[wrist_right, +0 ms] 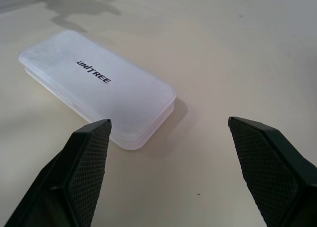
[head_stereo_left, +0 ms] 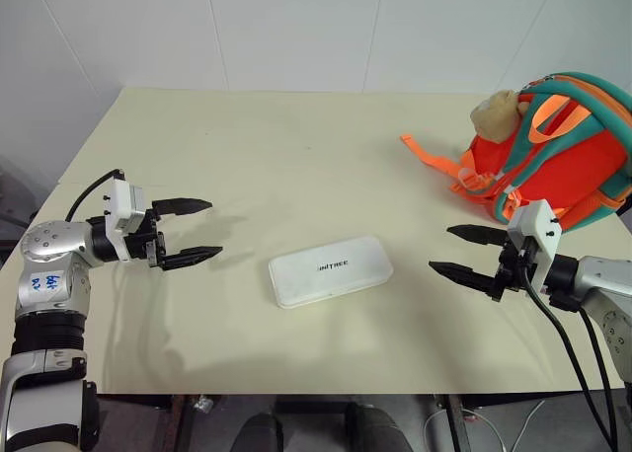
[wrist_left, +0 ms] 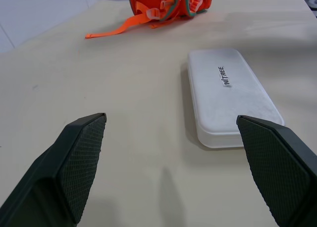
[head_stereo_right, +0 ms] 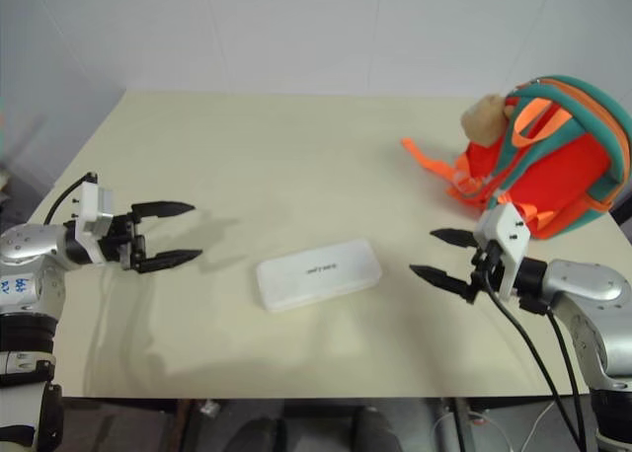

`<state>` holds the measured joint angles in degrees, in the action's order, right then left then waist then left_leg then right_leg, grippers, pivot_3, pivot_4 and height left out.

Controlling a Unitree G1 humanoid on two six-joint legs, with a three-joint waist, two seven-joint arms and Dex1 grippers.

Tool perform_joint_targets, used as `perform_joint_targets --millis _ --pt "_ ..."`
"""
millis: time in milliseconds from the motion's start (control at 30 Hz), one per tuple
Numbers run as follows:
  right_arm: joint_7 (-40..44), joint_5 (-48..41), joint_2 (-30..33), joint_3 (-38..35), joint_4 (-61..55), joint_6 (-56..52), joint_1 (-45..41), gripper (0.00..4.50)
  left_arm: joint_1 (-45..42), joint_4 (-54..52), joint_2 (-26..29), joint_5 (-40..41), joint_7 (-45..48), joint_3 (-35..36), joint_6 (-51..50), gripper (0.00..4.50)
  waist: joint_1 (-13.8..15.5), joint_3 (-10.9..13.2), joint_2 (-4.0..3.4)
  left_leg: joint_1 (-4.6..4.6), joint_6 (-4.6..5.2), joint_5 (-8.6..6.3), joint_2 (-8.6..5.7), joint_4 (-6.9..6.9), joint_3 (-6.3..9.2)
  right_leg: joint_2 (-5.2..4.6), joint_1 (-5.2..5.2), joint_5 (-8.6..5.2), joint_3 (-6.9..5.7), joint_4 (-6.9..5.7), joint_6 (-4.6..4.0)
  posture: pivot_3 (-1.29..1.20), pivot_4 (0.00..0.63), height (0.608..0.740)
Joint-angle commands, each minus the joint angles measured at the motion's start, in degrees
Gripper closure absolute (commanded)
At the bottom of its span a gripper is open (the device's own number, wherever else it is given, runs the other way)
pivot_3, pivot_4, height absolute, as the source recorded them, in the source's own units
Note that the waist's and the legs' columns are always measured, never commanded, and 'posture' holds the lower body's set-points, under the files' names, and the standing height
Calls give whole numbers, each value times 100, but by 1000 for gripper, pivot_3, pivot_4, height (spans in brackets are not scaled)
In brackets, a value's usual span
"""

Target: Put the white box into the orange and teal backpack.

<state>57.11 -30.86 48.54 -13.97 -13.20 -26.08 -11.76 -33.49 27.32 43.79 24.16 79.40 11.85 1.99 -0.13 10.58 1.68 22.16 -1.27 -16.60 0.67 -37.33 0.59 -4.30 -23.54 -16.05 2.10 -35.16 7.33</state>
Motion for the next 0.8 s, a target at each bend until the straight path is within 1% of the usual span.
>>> perform_joint_targets --millis 33,133,233,333,433,567,633,700,767,800 --pt "-40 -61 -31 -110 -215 167 -161 11 -180 -245 24 84 -87 52 -51 0 0 0 0 0 0 0 0 -1 0 0 0 0 0 0 0 0 150 740" --pt "-127 -19 -222 11 -56 254 -315 11 -186 -175 -73 17 -189 38 112 0 -1 0 0 0 0 0 0 -2 0 0 0 0 0 0 0 0 150 740" --pt "-83 135 -208 132 -45 323 -327 11 -47 -492 -98 123 -240 10 -190 0 -1 0 0 -1 0 0 0 -2 1 0 0 0 0 -3 0 0 150 740" --pt "-513 454 -369 286 132 436 -655 11 -46 -504 -97 -32 -390 -94 -326 0 -5 0 0 0 0 0 -1 0 0 -1 0 0 1 0 0 0 150 740" --pt "-614 461 -433 374 -36 275 -651 11 22 -556 -114 32 -420 -54 -292 0 -5 0 0 -1 0 0 0 -1 -2 0 -2 1 3 -4 1 0 150 740" --pt "-903 419 -467 436 -183 -208 -598 11 231 -934 -167 -77 -1044 41 -344 0 0 0 0 2 0 0 1 4 0 0 -5 0 2 0 0 0 150 740" --pt "-1004 567 -505 593 -149 -271 -683 11 321 -1031 -159 -77 -1258 61 -461 0 0 0 0 2 0 0 0 4 0 -7 -4 0 3 1 0 0 150 740" --pt "-1094 725 -565 690 8 -183 -773 427 461 -1235 -156 -17 -1541 74 -812 401 -10 0 0 2 0 0 -2 1 0 -8 -4 1 3 1 1 0 150 740" --pt "-1119 964 -523 880 246 -185 -905 946 641 -1651 -89 38 -1941 1 -1656 913 -19 0 -1 0 0 0 -3 1 -2 -9 -4 1 7 -1 1 0 150 740" --pt "-1157 1084 -528 978 342 -198 -983 1332 663 -1734 -51 -30 -2101 -64 -1956 1246 -15 0 -1 -2 0 0 -4 1 -2 -8 -3 1 8 -5 1 0 150 740"
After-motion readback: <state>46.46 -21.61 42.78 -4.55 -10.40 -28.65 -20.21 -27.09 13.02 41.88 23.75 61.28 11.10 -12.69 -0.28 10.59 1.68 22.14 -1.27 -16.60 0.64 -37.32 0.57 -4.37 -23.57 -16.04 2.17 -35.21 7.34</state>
